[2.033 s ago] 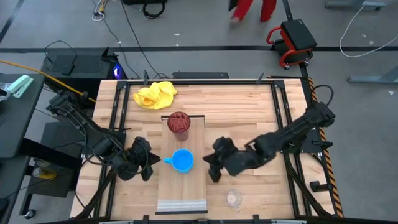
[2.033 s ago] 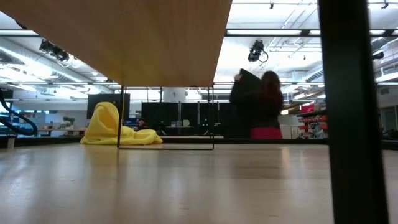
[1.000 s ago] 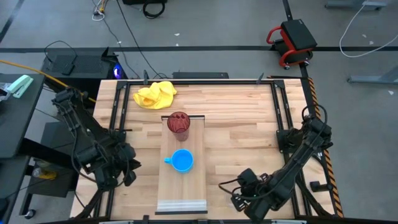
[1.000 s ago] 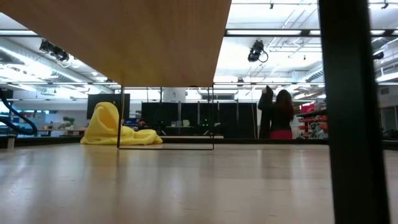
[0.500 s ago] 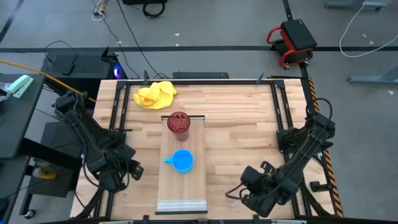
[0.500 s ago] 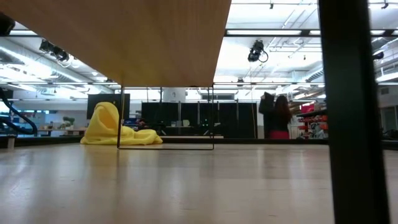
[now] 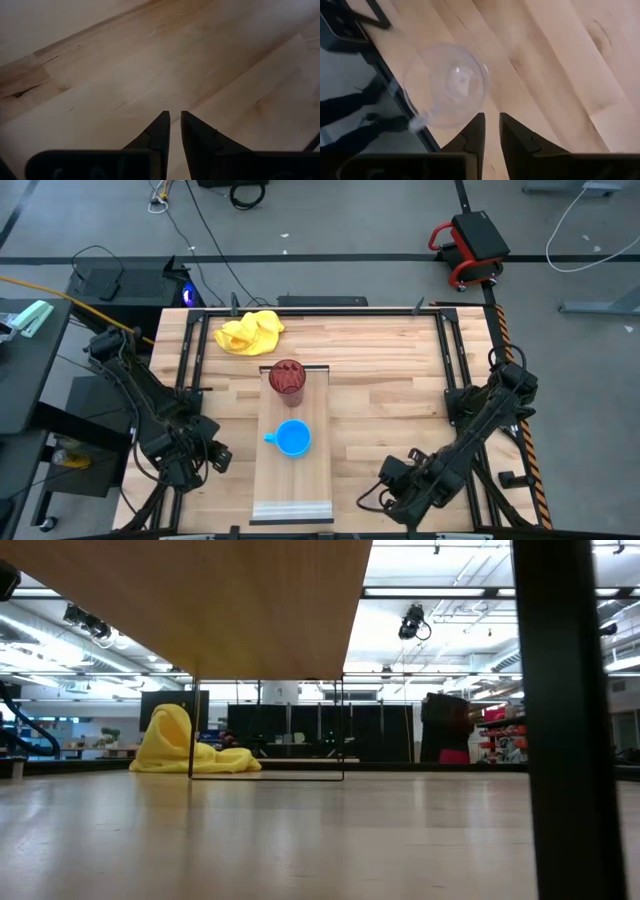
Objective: Stack small to large cups/mugs on shelf
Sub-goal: Put the transparent mug on the shelf
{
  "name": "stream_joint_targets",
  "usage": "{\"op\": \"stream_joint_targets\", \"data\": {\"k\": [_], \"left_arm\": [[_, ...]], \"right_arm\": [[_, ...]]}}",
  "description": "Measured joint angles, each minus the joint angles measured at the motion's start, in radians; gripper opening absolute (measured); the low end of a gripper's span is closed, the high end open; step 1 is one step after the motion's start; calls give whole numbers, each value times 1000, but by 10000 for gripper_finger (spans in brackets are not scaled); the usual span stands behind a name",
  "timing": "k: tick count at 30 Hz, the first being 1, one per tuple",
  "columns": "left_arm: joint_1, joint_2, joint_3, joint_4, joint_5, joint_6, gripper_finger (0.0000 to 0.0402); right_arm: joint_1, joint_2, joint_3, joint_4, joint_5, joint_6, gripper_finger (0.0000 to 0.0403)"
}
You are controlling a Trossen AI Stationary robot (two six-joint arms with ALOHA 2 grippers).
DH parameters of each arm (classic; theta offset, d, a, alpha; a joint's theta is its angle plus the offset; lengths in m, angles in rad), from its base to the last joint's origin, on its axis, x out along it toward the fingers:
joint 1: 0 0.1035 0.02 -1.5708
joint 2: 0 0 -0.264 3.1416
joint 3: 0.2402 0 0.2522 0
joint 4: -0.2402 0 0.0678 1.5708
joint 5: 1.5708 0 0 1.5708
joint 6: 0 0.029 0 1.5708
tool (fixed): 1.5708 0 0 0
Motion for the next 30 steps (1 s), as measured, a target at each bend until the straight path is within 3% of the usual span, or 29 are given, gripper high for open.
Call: {"op": "stream_joint_targets", "data": {"k": [16,30], "left_arm": [[0,23,0,0,-4,4,53],[5,31,0,-1,-7,4,51]], "right_arm": [[-90,9,0,96,-41,-210,62],[-97,23,-63,175,-55,-232,62]]}}
